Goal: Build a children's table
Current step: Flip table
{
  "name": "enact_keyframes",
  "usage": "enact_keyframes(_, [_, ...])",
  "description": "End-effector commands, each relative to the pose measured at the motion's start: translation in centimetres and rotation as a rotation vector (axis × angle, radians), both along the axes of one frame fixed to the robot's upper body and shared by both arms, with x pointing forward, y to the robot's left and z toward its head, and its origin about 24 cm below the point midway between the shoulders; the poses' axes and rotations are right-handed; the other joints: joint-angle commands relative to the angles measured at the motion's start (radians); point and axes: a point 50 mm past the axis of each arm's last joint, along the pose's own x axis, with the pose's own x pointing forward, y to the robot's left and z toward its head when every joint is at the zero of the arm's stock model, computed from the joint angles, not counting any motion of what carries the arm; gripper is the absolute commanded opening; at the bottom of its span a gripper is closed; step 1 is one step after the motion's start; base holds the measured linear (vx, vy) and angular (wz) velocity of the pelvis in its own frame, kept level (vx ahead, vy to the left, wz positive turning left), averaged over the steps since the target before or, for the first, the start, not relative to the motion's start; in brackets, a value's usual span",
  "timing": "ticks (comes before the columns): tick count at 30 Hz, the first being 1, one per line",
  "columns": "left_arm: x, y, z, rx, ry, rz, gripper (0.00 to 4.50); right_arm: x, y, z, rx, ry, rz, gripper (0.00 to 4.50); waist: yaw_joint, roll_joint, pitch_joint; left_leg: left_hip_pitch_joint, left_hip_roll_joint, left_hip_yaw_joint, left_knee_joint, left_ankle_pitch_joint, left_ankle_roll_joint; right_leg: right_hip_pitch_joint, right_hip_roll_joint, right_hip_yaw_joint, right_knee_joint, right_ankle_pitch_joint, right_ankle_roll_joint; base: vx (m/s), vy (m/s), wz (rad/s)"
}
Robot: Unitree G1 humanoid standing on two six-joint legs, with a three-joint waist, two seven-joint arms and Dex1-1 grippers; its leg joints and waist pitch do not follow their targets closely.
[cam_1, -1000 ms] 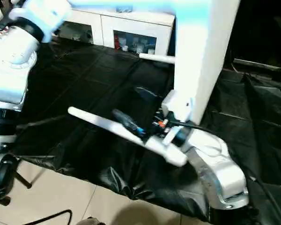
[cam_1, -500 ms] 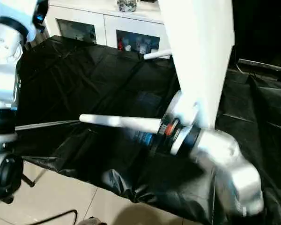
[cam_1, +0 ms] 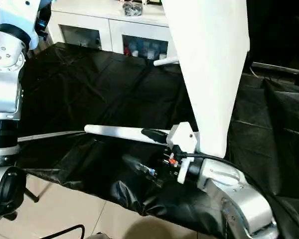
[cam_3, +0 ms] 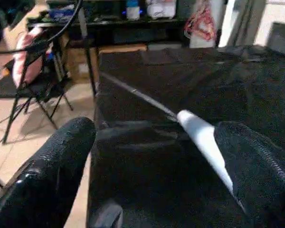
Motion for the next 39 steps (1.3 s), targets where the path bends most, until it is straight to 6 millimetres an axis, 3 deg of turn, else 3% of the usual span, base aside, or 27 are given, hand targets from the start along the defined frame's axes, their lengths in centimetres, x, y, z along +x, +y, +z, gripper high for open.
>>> enact_keyframes(1, [1.1, 1.1, -4.6, -0.24, 0.219, -0.013, 2.09, 0.0, -0.5, -0.1, -0.037, 0.013, 0.011, 4.5, -0.004, -0.032, -0.044, 0.016, 0.089, -0.053, -0.076, -0.188, 0.037, 0.026, -0.097, 0.058, -0.089, -0.244, -0.133, 0.0, 0.0, 0.0])
enact_keyframes(13, [1.2, 2.3, -4.7, -0.268, 0.219, 0.033, 2.09, -0.9, -2.2, -0.7, -0.15, 0.072, 0.063, 4.5, -0.005, -0.037, -0.041, 0.015, 0.087, -0.053, -0.074, -0.189, 0.047, 0.025, -0.099, 0.056, -0.096, -0.299, -0.117, 0.0, 0.0, 0.0])
enact_keyframes(14, [1.2, 2.5, -4.7, -0.278, 0.215, 0.038, 2.09, -0.9, -2.5, -0.8, -0.163, 0.078, 0.062, 4.5, -0.008, -0.044, -0.041, 0.013, 0.086, -0.052, -0.073, -0.184, 0.049, 0.026, -0.098, 0.055, -0.096, -0.301, -0.115, 0.0, 0.0, 0.0])
enact_keyframes(15, [1.2, 2.6, -4.7, -0.284, 0.213, 0.041, 2.09, -0.9, -2.7, -0.7, -0.169, 0.08, 0.06, 4.5, -0.007, -0.041, -0.042, 0.014, 0.087, -0.053, -0.073, -0.177, 0.05, 0.025, -0.099, 0.055, -0.095, -0.294, -0.118, 0.0, 0.0, 0.0])
enact_keyframes(16, [1.1, 2.7, -4.7, -0.294, 0.21, 0.044, 2.09, -0.9, -3.0, -0.7, -0.183, 0.081, 0.05, 4.5, -0.009, -0.047, -0.041, 0.015, 0.088, -0.052, -0.073, -0.178, 0.054, 0.024, -0.098, 0.056, -0.095, -0.289, -0.118, 0.0, 0.0, 0.0])
enact_keyframes(17, [1.1, 2.7, -4.7, -0.299, 0.209, 0.046, 2.09, -0.8, -3.3, -0.7, -0.196, 0.081, 0.046, 4.5, -0.007, -0.045, -0.04, 0.014, 0.088, -0.053, -0.073, -0.177, 0.054, 0.024, -0.099, 0.055, -0.095, -0.291, -0.12, 0.0, 0.0, 0.0])
enact_keyframes(18, [1.1, 2.8, -4.8, -0.31, 0.209, 0.051, 2.09, -0.6, -3.8, -0.6, -0.219, 0.083, 0.028, 4.5, -0.009, -0.051, -0.04, 0.016, 0.089, -0.051, -0.073, -0.179, 0.054, 0.024, -0.097, 0.055, -0.096, -0.297, -0.119, 0.0, 0.0, 0.0])
enact_keyframes(22, [1.0, 3.1, -5.3, -0.329, 0.217, 0.064, 2.09, 0.0, -4.7, -0.8, -0.265, 0.081, -0.045, 4.5, -0.01, -0.051, -0.039, 0.014, 0.088, -0.051, -0.073, -0.175, 0.054, 0.024, -0.098, 0.055, -0.096, -0.296, -0.118, 0.0, 0.0, 0.0])
enact_keyframes(23, [1.0, 3.2, -5.4, -0.335, 0.219, 0.068, 2.09, 0.2, -4.9, -1.0, -0.272, 0.08, -0.071, 4.5, -0.011, -0.057, -0.039, 0.015, 0.087, -0.051, -0.073, -0.171, 0.054, 0.024, -0.099, 0.054, -0.095, -0.304, -0.117, 0.0, 0.0, 0.0])
enact_keyframes(24, [0.9, 3.3, -5.6, -0.343, 0.222, 0.074, 2.09, 0.5, -4.9, -1.0, -0.256, 0.067, -0.125, 4.5, -0.012, -0.063, -0.039, 0.015, 0.087, -0.05, -0.072, -0.166, 0.055, 0.023, -0.099, 0.054, -0.096, -0.303, -0.117, 0.0, 0.0, 0.0])
enact_keyframes(28, [0.8, 3.4, -6.1, -0.352, 0.23, 0.082, 2.09, 1.7, -4.8, -0.7, -0.163, 0.011, -0.266, 4.5, -0.018, -0.059, -0.038, 0.016, 0.087, -0.05, -0.074, -0.163, 0.049, 0.019, -0.099, 0.053, -0.096, -0.307, -0.122, 0.0, 0.0, 0.0])
enact_keyframes(29, [0.8, 3.4, -6.2, -0.352, 0.232, 0.082, 2.09, 2.0, -4.6, -0.5, -0.123, -0.001, -0.282, 4.5, -0.021, -0.062, -0.039, 0.015, 0.086, -0.05, -0.074, -0.166, 0.048, 0.019, -0.098, 0.052, -0.095, -0.306, -0.124, 0.0, 0.0, 0.0])
enact_keyframes(34, [0.6, 3.4, -6.4, -0.355, 0.24, 0.082, 2.09, 3.5, -3.7, 1.3, 0.077, -0.099, -0.389, 4.5, -0.021, -0.056, -0.042, 0.021, 0.091, -0.049, -0.076, -0.151, 0.05, 0.018, -0.097, 0.054, -0.088, -0.247, -0.14, 0.0, 0.0, 0.0])
enact_keyframes(35, [0.6, 3.4, -6.5, -0.355, 0.242, 0.082, 2.09, 4.0, -3.6, 1.3, 0.122, -0.093, -0.432, 4.5, -0.024, -0.05, -0.043, 0.019, 0.09, -0.049, -0.079, -0.143, 0.047, 0.018, -0.096, 0.054, -0.086, -0.215, -0.155, 0.0, 0.0, 0.0])
enact_keyframes(39, [0.5, 3.2, -6.6, -0.358, 0.243, 0.075, 2.09, 4.3, -3.1, 1.0, 0.158, -0.078, -0.449, 4.5, -0.019, -0.05, -0.044, 0.026, 0.093, -0.047, -0.079, -0.136, 0.042, 0.018, -0.095, 0.055, -0.082, -0.183, -0.161, 0.0, 0.0, 0.0])
